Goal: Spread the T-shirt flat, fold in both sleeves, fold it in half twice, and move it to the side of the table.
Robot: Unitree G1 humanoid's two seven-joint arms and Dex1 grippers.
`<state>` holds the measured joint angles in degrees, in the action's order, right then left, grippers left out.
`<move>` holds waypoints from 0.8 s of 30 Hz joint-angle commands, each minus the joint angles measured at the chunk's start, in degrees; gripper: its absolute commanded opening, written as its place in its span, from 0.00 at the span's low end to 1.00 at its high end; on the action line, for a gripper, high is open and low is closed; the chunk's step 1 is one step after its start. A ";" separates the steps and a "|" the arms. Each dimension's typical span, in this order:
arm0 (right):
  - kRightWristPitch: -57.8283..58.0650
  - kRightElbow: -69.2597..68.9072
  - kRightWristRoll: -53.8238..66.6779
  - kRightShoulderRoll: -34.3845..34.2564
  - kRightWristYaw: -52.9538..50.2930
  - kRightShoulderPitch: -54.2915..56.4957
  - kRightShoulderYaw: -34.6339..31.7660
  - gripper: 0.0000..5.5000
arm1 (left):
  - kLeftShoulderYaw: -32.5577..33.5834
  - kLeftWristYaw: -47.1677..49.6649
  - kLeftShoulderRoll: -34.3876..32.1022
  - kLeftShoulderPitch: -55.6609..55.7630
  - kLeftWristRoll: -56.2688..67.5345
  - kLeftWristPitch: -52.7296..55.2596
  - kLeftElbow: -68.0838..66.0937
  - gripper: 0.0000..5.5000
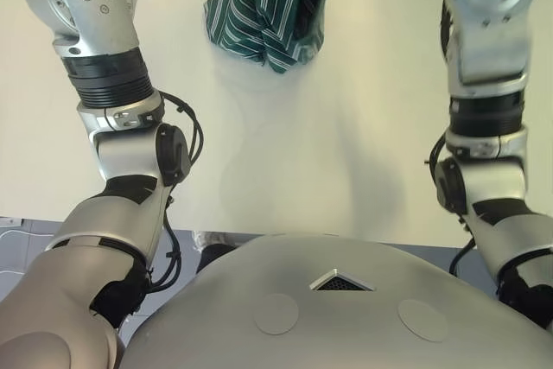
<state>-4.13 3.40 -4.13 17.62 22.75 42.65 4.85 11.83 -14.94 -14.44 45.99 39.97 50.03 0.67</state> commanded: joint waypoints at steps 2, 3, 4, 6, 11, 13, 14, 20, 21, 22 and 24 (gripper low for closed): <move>3.25 10.92 2.70 4.59 9.19 14.81 -0.22 0.00 | -0.77 -2.47 -2.35 -2.27 -0.09 -2.75 8.95 0.15; 3.21 12.87 2.20 5.67 11.18 16.65 0.48 0.00 | -1.92 -3.75 -3.43 -4.46 0.11 -2.36 12.32 0.15; 3.81 14.39 2.00 6.55 12.95 18.27 0.91 0.00 | -3.38 -5.49 -4.83 -6.89 0.67 -1.44 15.96 0.15; 4.62 16.87 1.17 7.65 15.24 21.01 1.72 0.00 | -6.58 -9.66 -8.16 -12.25 3.57 2.00 23.69 0.20; 6.33 20.03 -0.99 7.33 17.91 24.63 4.46 0.00 | -14.37 -10.31 -9.42 -19.01 4.73 7.47 28.74 0.35; 8.00 19.33 -0.81 6.21 18.68 25.86 5.13 0.00 | -18.05 -9.65 -9.88 -20.01 1.68 7.41 27.10 0.35; 9.18 18.88 -0.25 5.56 18.94 26.90 5.08 0.00 | -18.77 -10.76 -11.22 -20.60 1.25 7.43 27.55 0.35; 10.19 21.61 -0.67 2.83 17.56 31.06 4.92 0.00 | -13.12 -9.35 -10.63 -20.38 5.89 13.39 25.97 0.38; 10.39 21.33 -0.57 2.55 17.62 30.96 4.96 0.00 | -11.68 -6.91 -7.06 -20.49 7.59 14.74 24.02 0.43; 10.60 20.94 -0.47 2.22 17.70 30.79 5.03 0.00 | -9.73 -3.69 -3.06 -20.36 8.71 15.51 21.52 0.47; 11.26 19.55 -0.18 1.66 18.11 30.13 5.22 0.00 | -4.57 2.48 3.19 -19.32 10.31 15.51 15.32 0.47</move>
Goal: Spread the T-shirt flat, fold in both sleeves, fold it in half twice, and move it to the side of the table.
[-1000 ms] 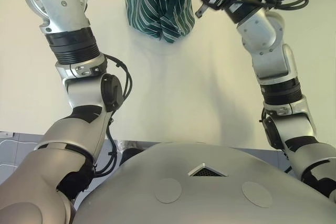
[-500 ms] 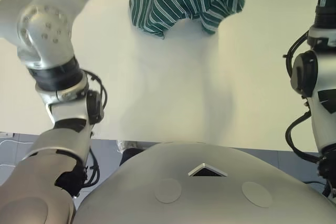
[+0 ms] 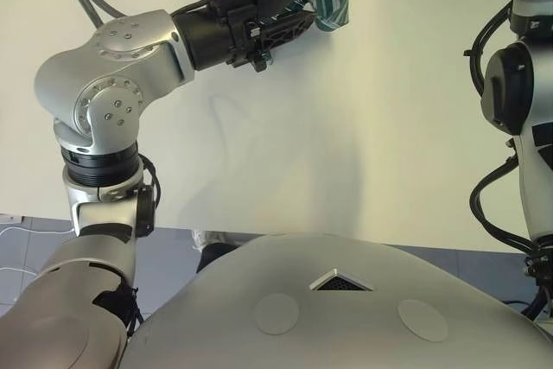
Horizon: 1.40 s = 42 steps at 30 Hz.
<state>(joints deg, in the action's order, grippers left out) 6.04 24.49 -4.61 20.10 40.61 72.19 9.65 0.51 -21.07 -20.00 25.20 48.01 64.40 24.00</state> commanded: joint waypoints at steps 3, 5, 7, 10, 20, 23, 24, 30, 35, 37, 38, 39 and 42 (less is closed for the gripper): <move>2.25 -4.04 0.62 -1.21 0.84 -0.49 0.55 0.00 | 9.95 12.56 10.71 1.94 2.06 1.95 -12.33 0.47; 2.83 -5.01 0.74 -1.37 0.96 -0.82 0.58 0.00 | 10.74 13.39 10.43 2.05 1.04 1.35 -14.23 0.47; 3.25 -5.57 0.74 -1.56 0.94 -0.98 0.64 0.00 | 10.85 13.20 9.53 1.98 0.00 0.70 -15.46 0.47; 3.31 -5.72 0.55 -1.73 0.94 -1.24 0.83 0.00 | 9.47 11.48 7.58 0.88 -1.84 0.17 -15.88 0.47; 4.39 -6.59 0.57 -2.09 1.23 -2.12 1.46 0.00 | 8.45 6.00 8.76 0.70 -2.58 -4.41 -15.90 0.38; 4.34 -6.33 0.30 -2.01 0.88 -2.18 1.44 0.00 | 8.41 5.68 8.97 0.30 -2.45 -3.53 -15.90 0.29; 4.26 -6.07 0.20 -1.93 0.68 -2.16 1.37 0.00 | 8.04 5.43 8.71 0.20 -2.62 -3.32 -15.70 0.26; 4.40 -5.60 -0.07 -1.69 -0.39 -2.52 1.07 0.00 | 7.17 4.56 7.41 0.59 -2.80 -2.73 -14.49 0.05; 4.59 -0.95 -0.05 0.22 -1.55 -3.73 -0.60 0.00 | 7.70 1.63 2.14 2.88 -1.97 -1.00 -11.67 0.00; 4.87 4.85 0.50 2.08 -2.02 -3.62 -2.54 0.00 | 9.63 -2.20 -3.87 6.83 -0.82 0.34 -11.41 0.00; 4.43 8.77 0.93 3.23 -2.18 -2.79 -3.82 0.00 | 9.39 -5.81 -9.36 11.45 -2.21 -0.13 -14.11 0.00; 3.63 12.32 1.12 4.16 -2.40 -1.85 -4.74 0.00 | 8.11 -9.44 -14.10 15.79 -4.42 -1.51 -17.63 0.00; -1.13 22.89 0.31 6.14 -3.47 2.29 -6.16 0.00 | -2.82 -21.89 -23.41 29.40 -18.64 -15.20 -35.13 0.00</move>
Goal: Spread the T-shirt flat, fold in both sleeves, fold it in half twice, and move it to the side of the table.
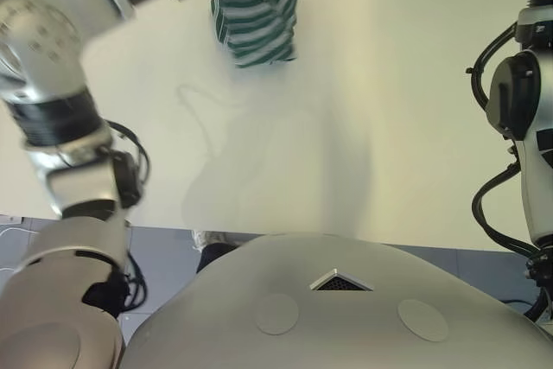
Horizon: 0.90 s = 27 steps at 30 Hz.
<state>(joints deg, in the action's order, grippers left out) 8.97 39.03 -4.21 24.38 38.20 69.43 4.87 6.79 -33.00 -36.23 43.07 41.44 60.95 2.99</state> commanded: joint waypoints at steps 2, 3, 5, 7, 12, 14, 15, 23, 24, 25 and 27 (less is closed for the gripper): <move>-8.60 15.11 -1.05 2.21 -2.43 8.48 -1.44 0.00 | -15.35 -13.70 -6.12 22.10 -23.59 -28.03 -33.44 0.00; -10.47 17.72 -1.50 2.10 -3.03 9.85 -1.24 0.00 | -17.01 -13.99 -5.05 26.18 -27.55 -34.30 -41.39 0.00; -13.66 22.56 -2.74 1.50 -4.73 12.76 -0.47 0.00 | -19.56 -12.34 -3.00 33.13 -33.98 -45.04 -54.71 0.00; -15.97 26.81 -3.84 1.20 -7.23 15.72 0.04 0.00 | -20.68 -8.50 -1.10 38.49 -38.45 -52.15 -64.47 0.00; -19.70 34.34 -6.66 1.83 -14.44 22.71 -0.09 0.00 | -19.13 2.23 2.99 49.12 -45.15 -60.38 -77.86 0.00; -20.44 35.63 -7.38 2.21 -15.78 24.09 -0.19 0.00 | -18.61 3.79 3.64 51.60 -47.06 -61.54 -79.51 0.00; -20.81 36.02 -7.85 2.52 -16.08 24.45 -0.20 0.00 | -18.42 3.92 3.90 52.54 -47.98 -61.95 -79.94 0.00; -26.16 31.21 -4.33 10.46 19.66 14.92 0.01 0.00 | -19.34 -36.59 -1.14 46.30 -49.20 -64.20 -76.20 0.00; -25.08 27.69 -1.48 11.66 29.12 12.47 -0.33 0.00 | -19.50 -45.18 -2.75 44.71 -48.22 -63.41 -74.05 0.00; -19.96 18.63 3.13 14.32 40.50 7.53 0.50 0.00 | -22.18 -52.67 -5.92 41.41 -43.75 -59.24 -67.05 0.00; -2.59 -14.08 22.60 28.88 52.32 -8.30 9.15 0.00 | -33.04 -58.82 -23.50 28.25 -22.92 -43.38 -34.28 0.00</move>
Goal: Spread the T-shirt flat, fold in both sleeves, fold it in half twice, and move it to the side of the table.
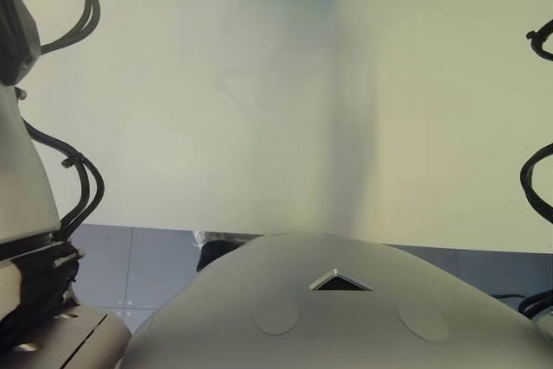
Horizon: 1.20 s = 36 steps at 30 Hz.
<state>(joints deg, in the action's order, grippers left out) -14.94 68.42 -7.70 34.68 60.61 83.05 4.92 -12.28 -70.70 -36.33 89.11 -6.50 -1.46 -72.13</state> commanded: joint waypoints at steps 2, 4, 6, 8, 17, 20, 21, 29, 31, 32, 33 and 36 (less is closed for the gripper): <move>34.47 -69.76 41.11 30.16 31.88 -35.99 12.58 0.00 | -18.61 -21.80 -39.60 -31.58 39.10 26.91 69.63 0.00; 40.53 -83.23 41.08 30.40 31.38 -47.82 10.61 0.00 | -15.25 -21.80 -43.78 -44.43 39.21 27.88 85.98 0.00; 44.07 -90.94 38.46 29.05 27.12 -58.08 11.92 0.00 | -12.69 -16.82 -39.07 -56.52 28.64 27.88 94.76 0.00; 47.11 -95.86 35.98 28.32 22.38 -65.20 13.00 0.00 | -13.75 -9.65 -35.99 -65.30 19.01 27.04 98.43 0.00; 53.88 -105.43 25.28 29.21 12.85 -81.65 11.18 0.00 | -11.33 2.46 -34.35 -86.23 8.31 35.79 112.26 0.05; 54.63 -105.07 24.49 30.32 10.96 -83.51 10.75 0.09 | -8.98 3.00 -35.94 -89.58 9.98 38.86 116.76 0.16; 54.52 -105.18 25.75 31.23 12.02 -83.91 9.66 0.11 | -6.77 1.90 -36.89 -91.05 12.81 40.40 118.73 0.17; 62.71 -82.82 40.61 17.32 4.67 -60.46 -0.68 0.15 | 14.90 10.84 -21.06 -75.59 36.28 53.21 102.36 0.17; 56.62 -72.49 30.11 10.07 -3.73 -54.84 6.42 0.08 | 7.60 17.18 -17.08 -75.47 29.38 50.72 97.12 0.11; 52.27 -66.04 24.74 5.41 -8.18 -52.37 10.06 0.05 | 4.11 19.01 -15.41 -76.45 26.75 49.13 95.22 0.07; 47.83 -59.24 20.15 1.03 -12.31 -49.87 12.62 0.00 | 1.30 20.02 -14.44 -77.07 24.53 47.70 93.57 0.03; 41.22 -50.42 13.90 -4.29 -16.70 -47.72 15.00 0.00 | -3.96 21.50 -13.53 -76.67 19.07 44.47 89.16 0.01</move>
<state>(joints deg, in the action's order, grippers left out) 28.41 16.37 7.90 31.12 44.25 33.57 19.58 -14.41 -50.44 -49.75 12.04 15.39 44.34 18.88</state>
